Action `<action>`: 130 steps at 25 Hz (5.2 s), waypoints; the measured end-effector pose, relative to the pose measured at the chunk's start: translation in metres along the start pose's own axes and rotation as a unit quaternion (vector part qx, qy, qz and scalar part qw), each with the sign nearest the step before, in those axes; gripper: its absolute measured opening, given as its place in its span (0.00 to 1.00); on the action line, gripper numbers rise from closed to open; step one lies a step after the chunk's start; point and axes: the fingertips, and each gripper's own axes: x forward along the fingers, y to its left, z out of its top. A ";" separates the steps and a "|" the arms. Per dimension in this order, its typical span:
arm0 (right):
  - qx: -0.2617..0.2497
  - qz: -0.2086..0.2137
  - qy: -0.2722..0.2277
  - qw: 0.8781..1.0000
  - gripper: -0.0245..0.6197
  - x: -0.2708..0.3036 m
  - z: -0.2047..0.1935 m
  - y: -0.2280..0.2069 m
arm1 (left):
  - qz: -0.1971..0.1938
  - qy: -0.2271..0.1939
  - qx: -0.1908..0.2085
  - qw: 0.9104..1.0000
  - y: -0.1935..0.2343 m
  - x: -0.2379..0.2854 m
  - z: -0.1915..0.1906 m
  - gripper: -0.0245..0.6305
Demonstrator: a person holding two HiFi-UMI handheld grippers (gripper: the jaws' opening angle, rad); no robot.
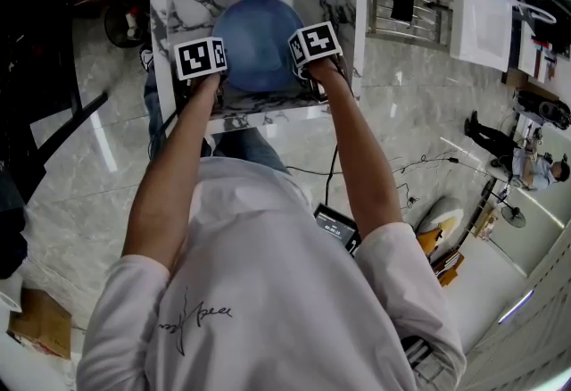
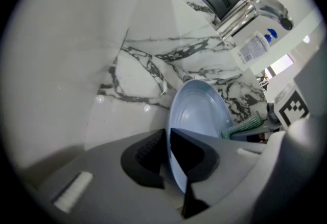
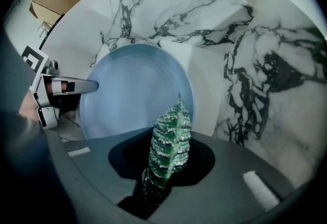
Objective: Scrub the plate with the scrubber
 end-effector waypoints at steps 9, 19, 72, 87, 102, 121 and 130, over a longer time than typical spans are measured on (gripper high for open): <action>0.009 0.042 0.015 0.999 0.13 0.003 -0.011 0.021 | -0.003 -0.005 -0.007 1.000 0.001 0.000 -0.001 0.17; 0.022 0.120 0.034 0.992 0.13 0.009 -0.018 0.057 | -0.009 -0.011 -0.014 1.000 0.001 -0.001 0.000 0.17; 0.029 0.270 0.064 0.960 0.14 0.027 0.017 0.165 | 0.001 -0.003 -0.024 1.000 0.009 -0.001 -0.004 0.18; 0.119 0.310 0.027 0.943 0.14 0.015 0.024 0.139 | -0.002 0.003 -0.027 1.000 0.009 0.000 -0.006 0.18; 0.162 0.292 -0.118 0.935 0.14 -0.006 0.078 0.108 | -0.003 0.005 -0.028 1.000 0.007 -0.001 -0.006 0.18; 0.154 0.282 -0.159 0.934 0.14 0.009 0.108 0.120 | -0.003 0.005 -0.028 1.000 0.006 -0.002 -0.007 0.18; 0.151 0.287 -0.155 0.933 0.15 0.013 0.109 0.119 | -0.002 0.004 -0.026 1.000 0.007 -0.002 -0.006 0.18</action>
